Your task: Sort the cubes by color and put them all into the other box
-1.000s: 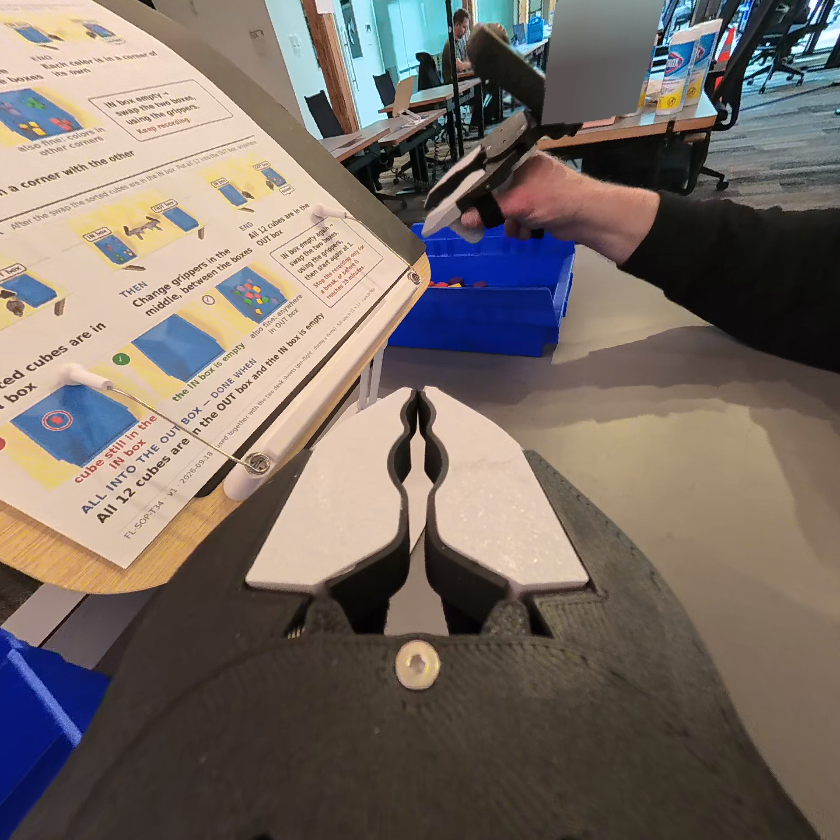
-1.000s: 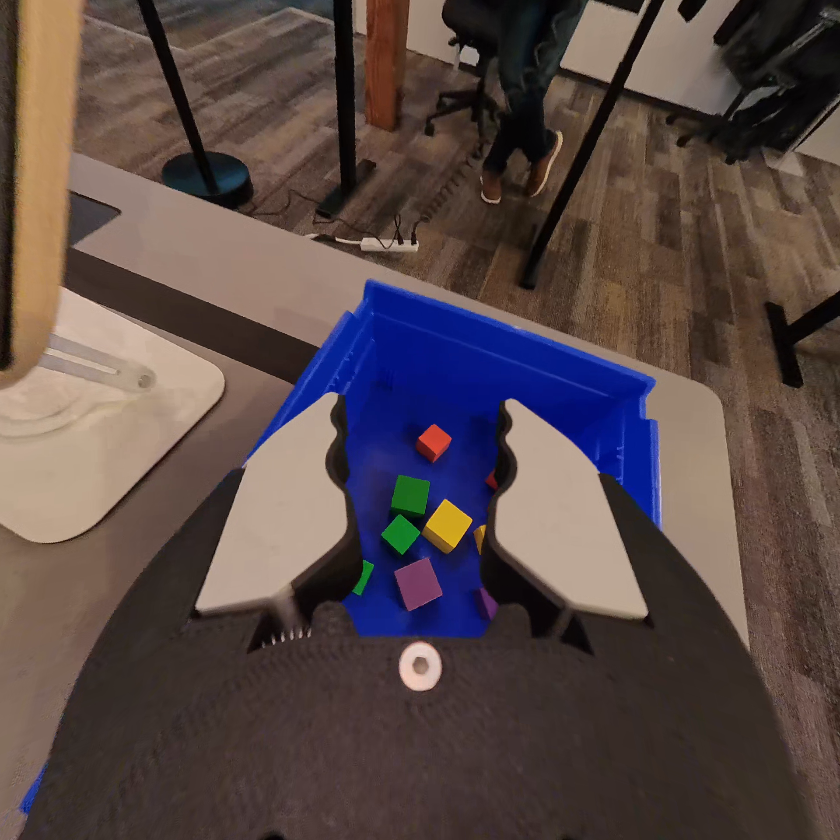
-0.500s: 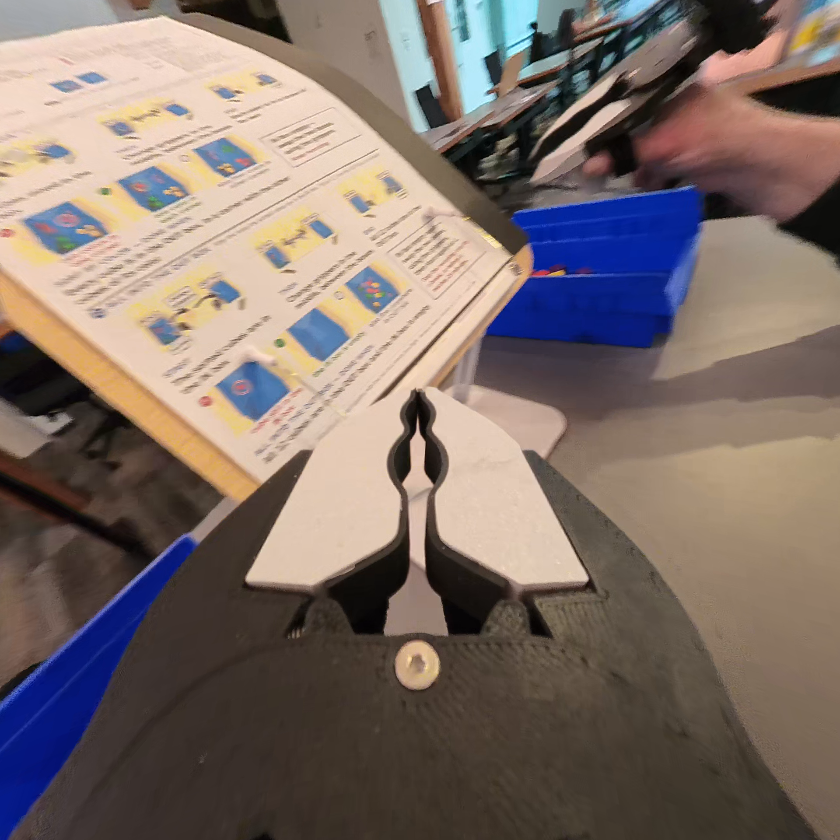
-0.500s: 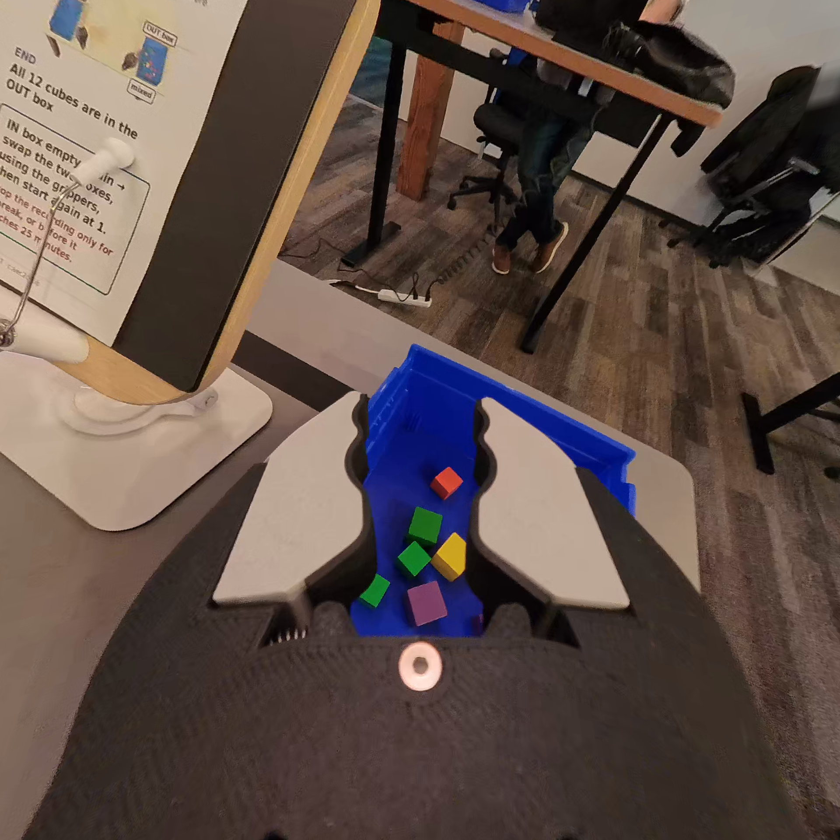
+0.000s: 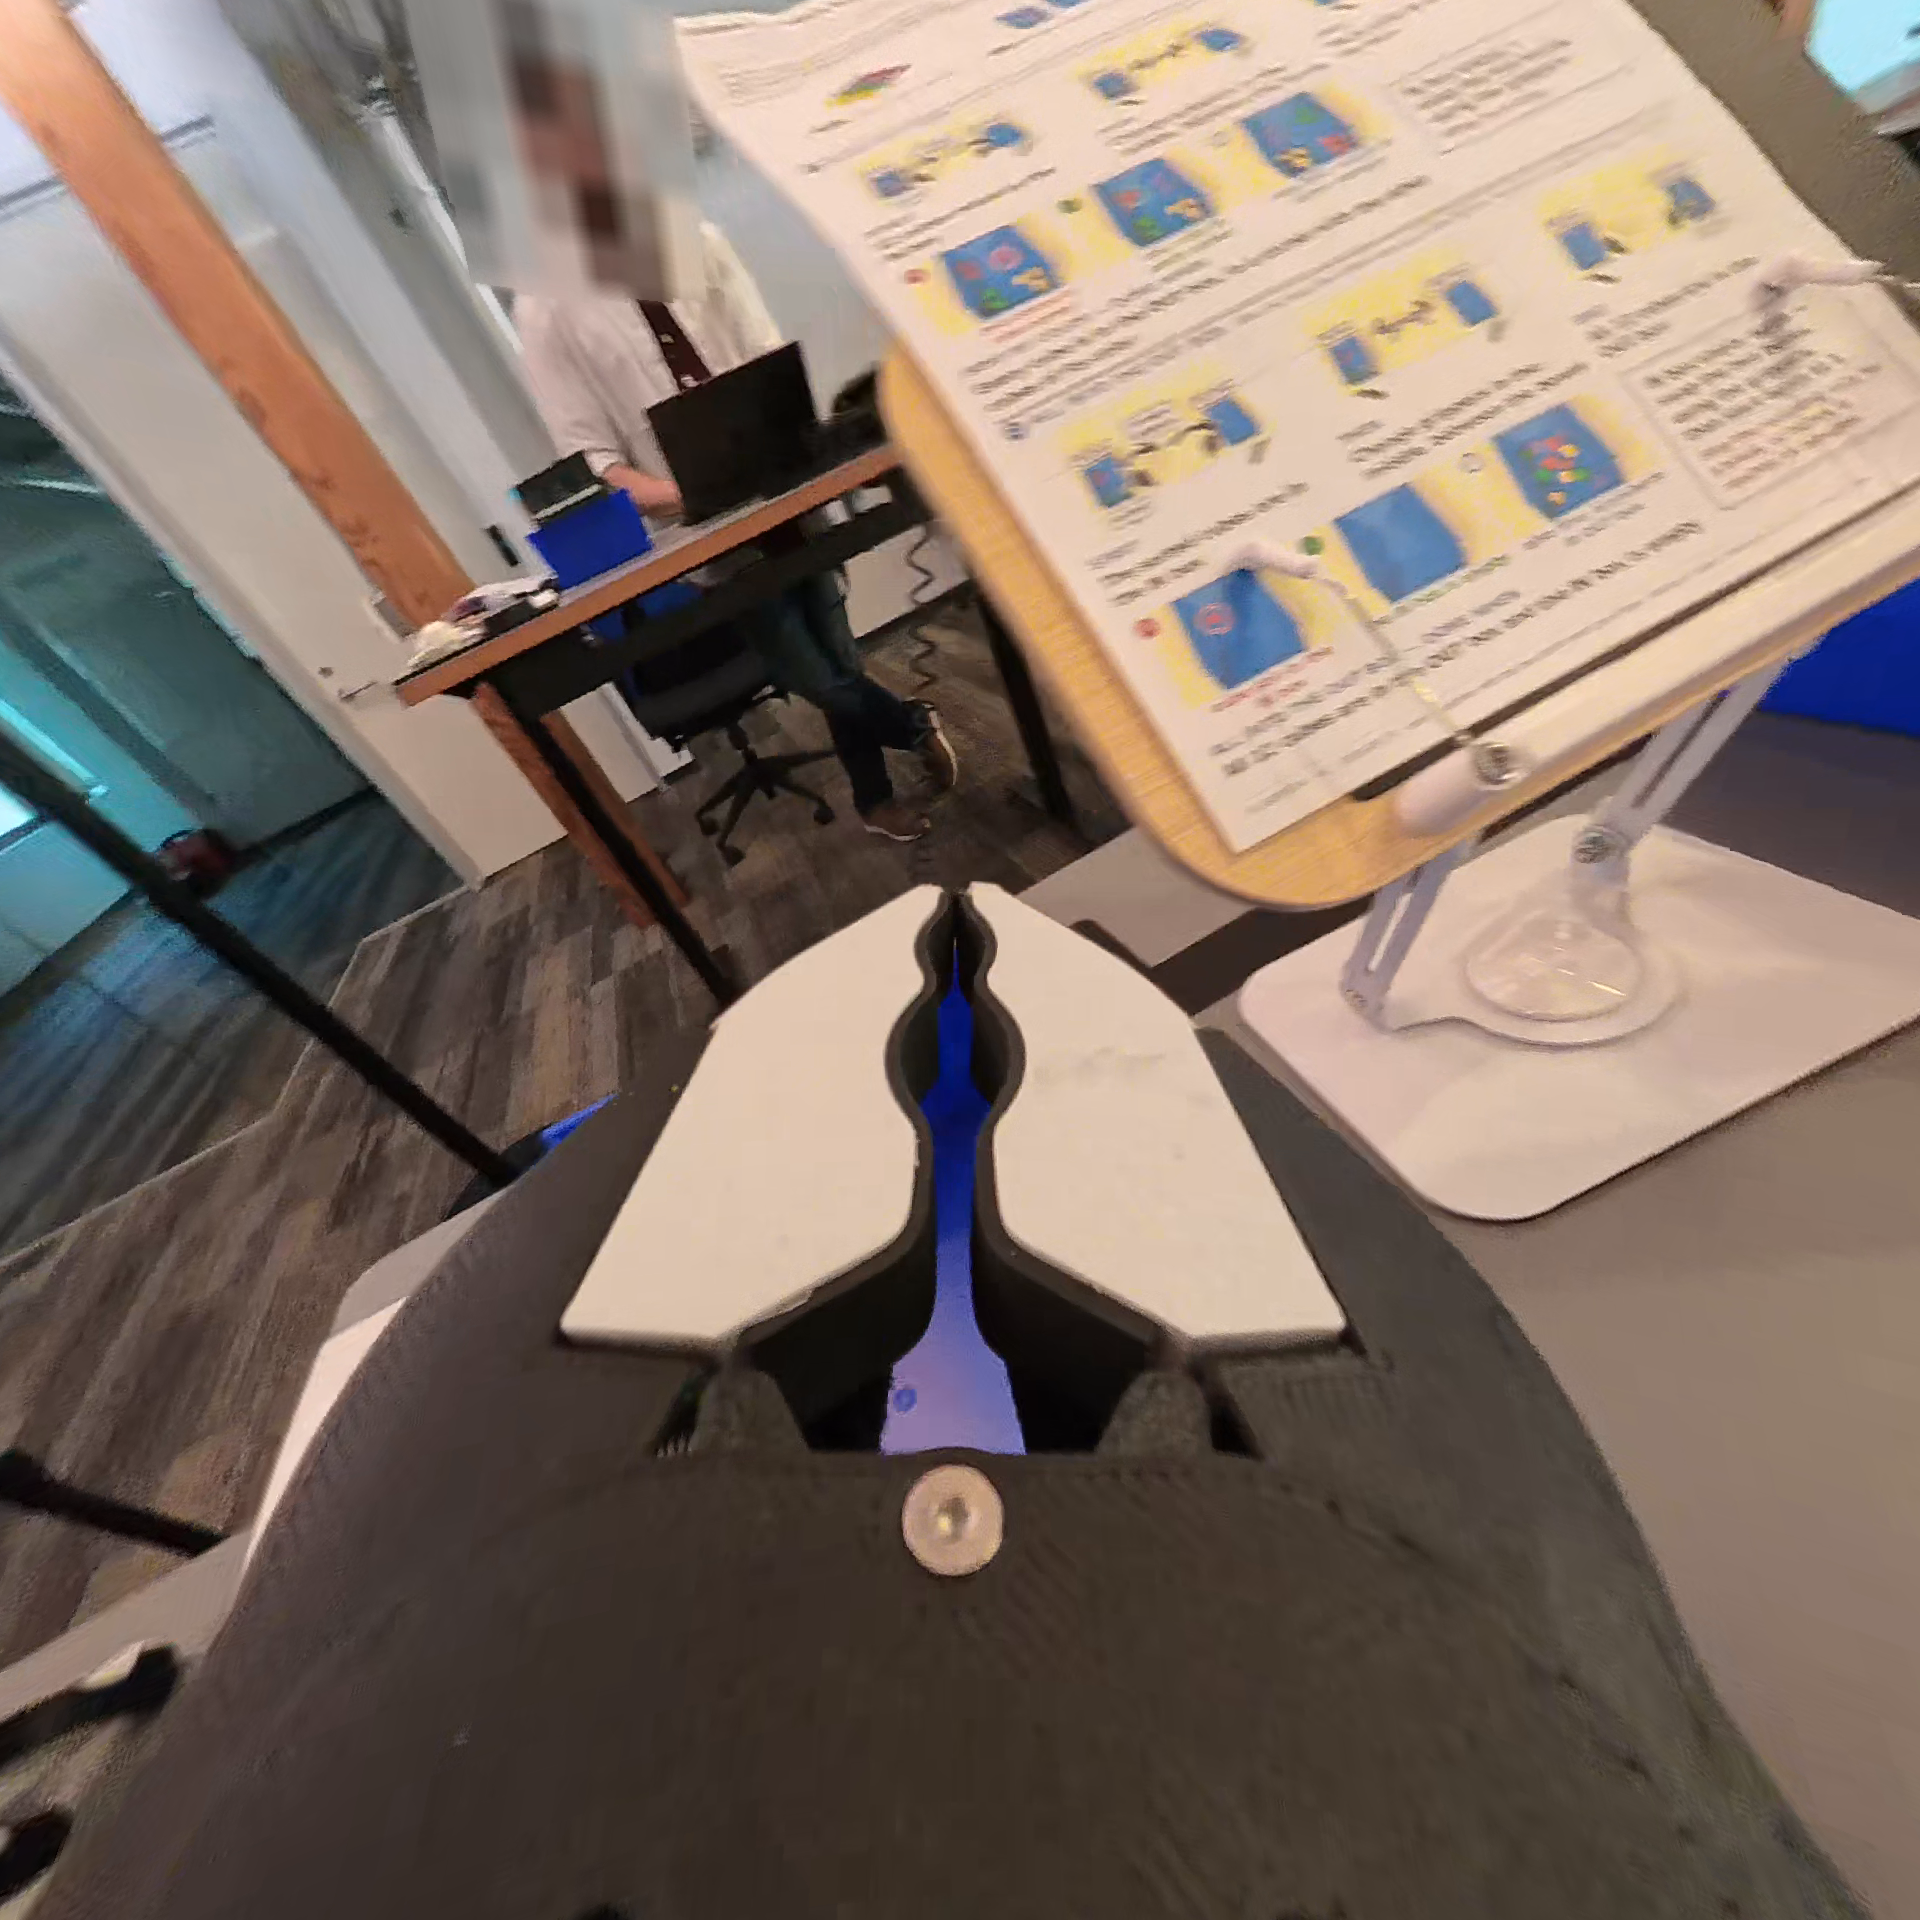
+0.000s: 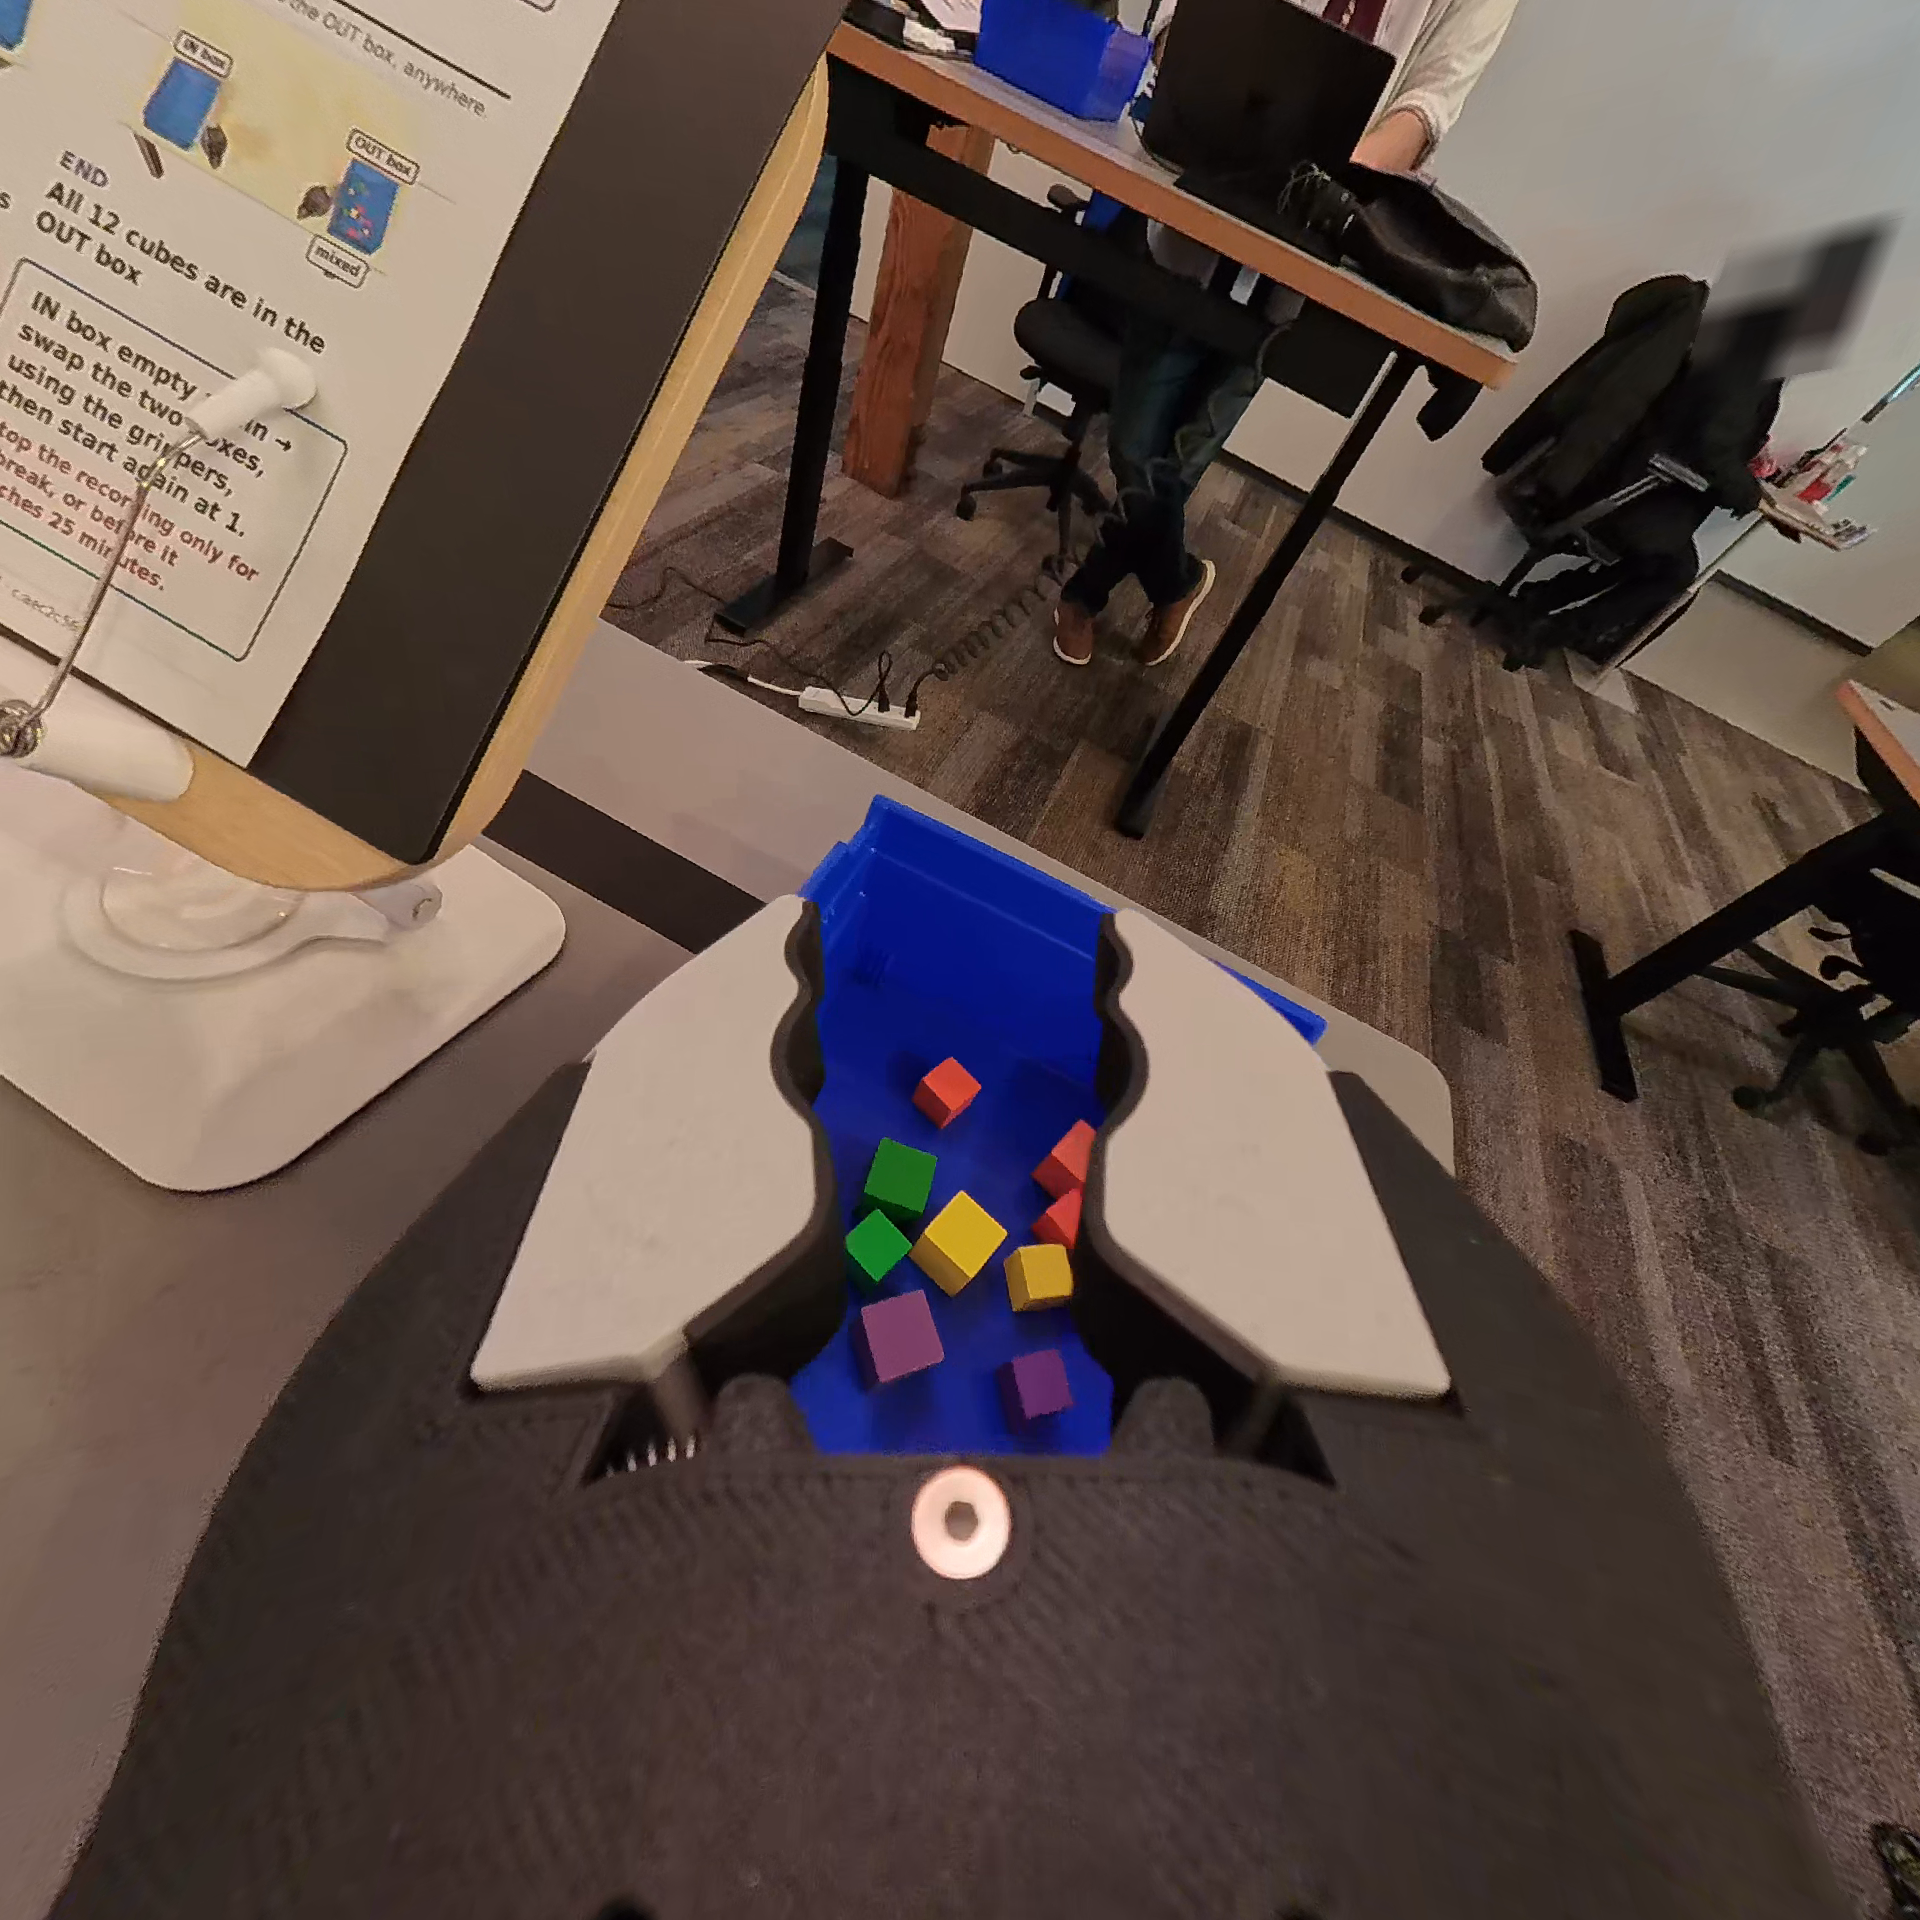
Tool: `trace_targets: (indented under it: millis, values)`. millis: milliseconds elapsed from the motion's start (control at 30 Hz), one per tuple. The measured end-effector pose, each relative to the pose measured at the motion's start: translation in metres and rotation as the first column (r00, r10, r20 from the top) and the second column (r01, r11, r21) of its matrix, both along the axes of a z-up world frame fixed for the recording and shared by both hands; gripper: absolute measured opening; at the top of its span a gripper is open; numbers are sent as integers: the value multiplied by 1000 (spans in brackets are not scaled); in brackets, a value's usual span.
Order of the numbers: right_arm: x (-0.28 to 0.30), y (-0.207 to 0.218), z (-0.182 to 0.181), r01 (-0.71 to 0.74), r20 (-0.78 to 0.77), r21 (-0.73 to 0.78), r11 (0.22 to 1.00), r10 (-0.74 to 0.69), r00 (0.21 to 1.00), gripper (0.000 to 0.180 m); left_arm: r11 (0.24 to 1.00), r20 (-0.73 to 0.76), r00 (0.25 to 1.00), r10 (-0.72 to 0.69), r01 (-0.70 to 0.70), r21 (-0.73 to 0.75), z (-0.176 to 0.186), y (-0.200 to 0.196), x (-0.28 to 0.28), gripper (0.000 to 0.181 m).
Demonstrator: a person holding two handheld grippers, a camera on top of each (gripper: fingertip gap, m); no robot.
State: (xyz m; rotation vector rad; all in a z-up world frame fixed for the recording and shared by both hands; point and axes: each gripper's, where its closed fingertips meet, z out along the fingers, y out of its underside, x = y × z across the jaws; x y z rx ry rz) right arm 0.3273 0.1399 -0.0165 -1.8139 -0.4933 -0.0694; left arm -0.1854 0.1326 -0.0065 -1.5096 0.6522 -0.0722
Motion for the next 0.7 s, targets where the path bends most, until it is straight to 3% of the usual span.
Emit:
trace_targets:
  millis: [167, 400, 567, 700]
  values:
    - [19, -16, 3, 28, 7, 10, 1000, -28, 1000, 55, 990, 41, 989, 142, -141, -12, -10, -8, -75, 1]
    - [61, -41, -18, 113, -1, -29, 993, -114, 994, 68, 945, 48, 945, 325, -322, -56, -53, -22, -155, 33]
    - [95, -66, -51, 180, -83, -50, 982, -184, 979, 70, 919, 75, 921, 383, -372, -130, -76, -21, -181, 50]
    - [118, -77, -80, 231, -115, -97, 968, -241, 964, 72, 918, 180, 909, 375, -338, -209, -94, -17, -185, 59]
